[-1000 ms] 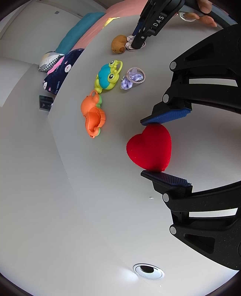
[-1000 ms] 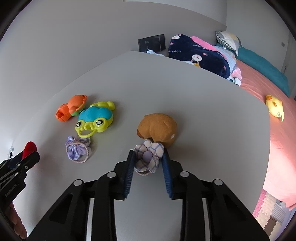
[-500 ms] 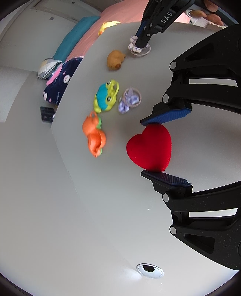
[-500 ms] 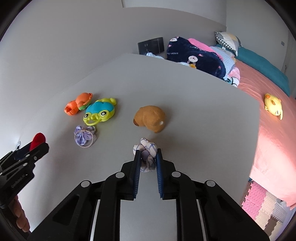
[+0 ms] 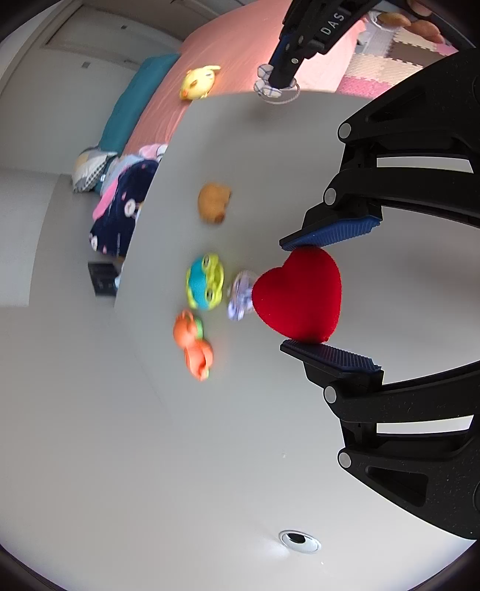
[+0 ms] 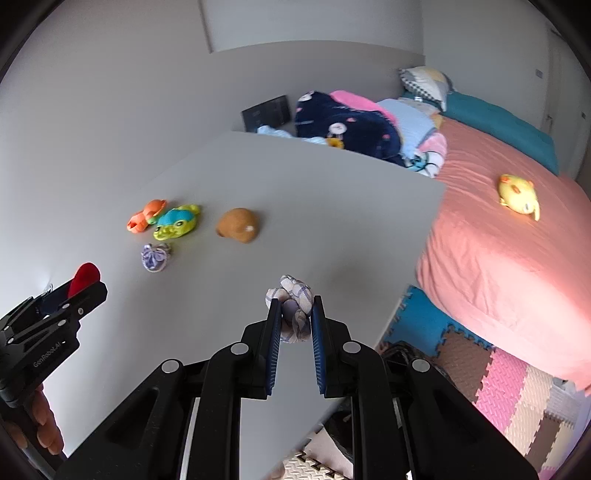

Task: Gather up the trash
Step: 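Carry the heart and flower ring to the black trash bag and open both tools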

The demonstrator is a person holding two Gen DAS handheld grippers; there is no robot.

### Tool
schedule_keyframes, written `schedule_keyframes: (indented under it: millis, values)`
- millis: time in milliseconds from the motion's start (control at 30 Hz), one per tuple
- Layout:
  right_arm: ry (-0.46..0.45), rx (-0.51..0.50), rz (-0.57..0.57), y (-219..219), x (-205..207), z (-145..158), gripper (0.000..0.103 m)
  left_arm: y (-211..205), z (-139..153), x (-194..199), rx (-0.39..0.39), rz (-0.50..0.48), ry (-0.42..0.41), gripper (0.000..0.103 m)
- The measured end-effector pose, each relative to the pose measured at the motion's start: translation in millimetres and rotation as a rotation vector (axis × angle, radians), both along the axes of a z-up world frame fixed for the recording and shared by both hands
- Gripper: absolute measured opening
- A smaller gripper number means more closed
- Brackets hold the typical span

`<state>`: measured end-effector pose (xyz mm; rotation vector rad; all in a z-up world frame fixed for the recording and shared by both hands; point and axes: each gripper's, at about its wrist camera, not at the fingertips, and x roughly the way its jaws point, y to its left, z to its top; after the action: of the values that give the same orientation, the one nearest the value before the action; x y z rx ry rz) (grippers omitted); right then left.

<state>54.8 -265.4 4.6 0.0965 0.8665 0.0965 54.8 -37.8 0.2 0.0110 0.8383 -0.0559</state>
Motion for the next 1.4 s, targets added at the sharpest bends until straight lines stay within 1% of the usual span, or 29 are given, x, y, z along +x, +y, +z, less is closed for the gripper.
schedule_keyframes:
  millis: [300,833,1167,1400]
  values:
    - [-0.022,0.009,-0.114,-65.5,-36.3,6.8,0.018,-63.8,-1.1,-15.1,0.013,-0.113,-0.01,0.049]
    - [-0.039,0.002,-0.302,-161.3,-92.9,9.9,0.018,-173.1,-9.3,-31.8,0.035,-0.329,0.002,0.049]
    - [-0.044,-0.005,-0.396,-209.7,-121.8,10.2,0.017,-233.3,-14.8,-52.9,0.057,-0.461,0.001,0.049]
    - [-0.033,-0.005,-0.453,-237.3,-135.1,6.2,0.018,-269.9,-23.3,-66.7,0.06,-0.543,0.019,0.049]
